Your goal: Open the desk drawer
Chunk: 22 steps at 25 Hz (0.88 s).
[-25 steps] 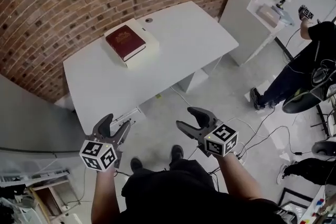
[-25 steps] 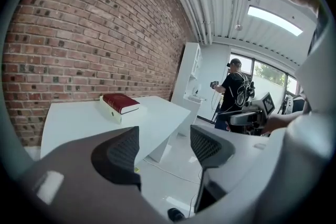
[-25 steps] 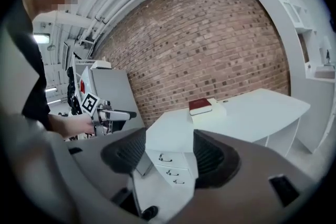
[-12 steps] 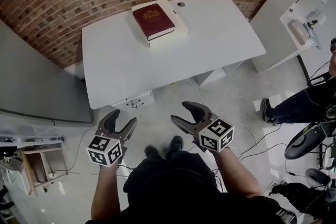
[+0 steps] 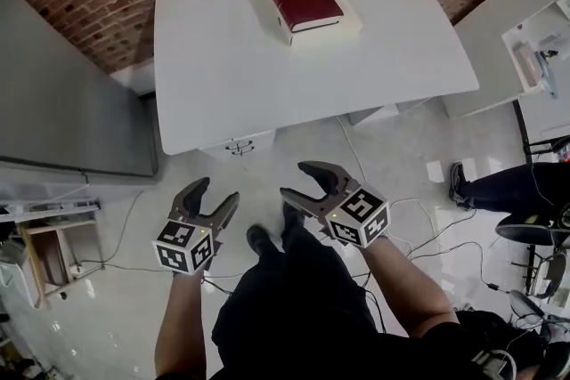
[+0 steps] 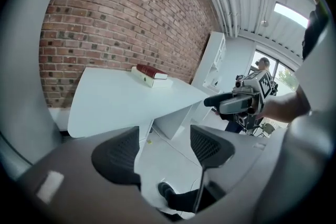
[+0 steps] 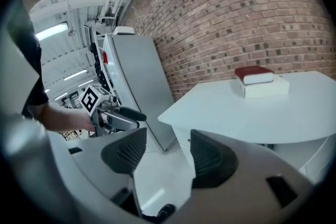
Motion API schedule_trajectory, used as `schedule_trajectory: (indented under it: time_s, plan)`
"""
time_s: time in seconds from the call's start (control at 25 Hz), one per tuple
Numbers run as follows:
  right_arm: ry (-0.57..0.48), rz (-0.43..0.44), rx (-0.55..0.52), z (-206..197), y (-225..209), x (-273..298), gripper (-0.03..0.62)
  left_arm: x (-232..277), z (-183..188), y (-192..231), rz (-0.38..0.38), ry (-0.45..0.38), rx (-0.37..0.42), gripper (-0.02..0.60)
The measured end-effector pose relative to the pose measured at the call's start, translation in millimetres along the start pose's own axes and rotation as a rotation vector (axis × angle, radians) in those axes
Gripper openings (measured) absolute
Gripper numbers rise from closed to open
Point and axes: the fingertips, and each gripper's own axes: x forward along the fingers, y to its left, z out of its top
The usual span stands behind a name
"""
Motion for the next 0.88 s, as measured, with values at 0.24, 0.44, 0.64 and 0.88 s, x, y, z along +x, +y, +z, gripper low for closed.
schedule_trajectory:
  time_s: [0.24,0.44,0.64,0.88]
  plan:
    - [0.081,0.049,-0.001,-51,-16,71,0.264,30,-44,38,0.027,0.036,-0.049,0.308]
    - [0.145,0.094,-0.103,-83,-36,128,0.261,69,-82,77,0.047,0.077,-0.038,0.308]
    - [0.25,0.133,-0.18,-134,-59,180,0.261,113,-126,113,0.058,0.125,-0.059,0.302]
    - [0.32,0.169,-0.262,-187,-86,233,0.25,161,-170,146,0.06,0.172,-0.026,0.299]
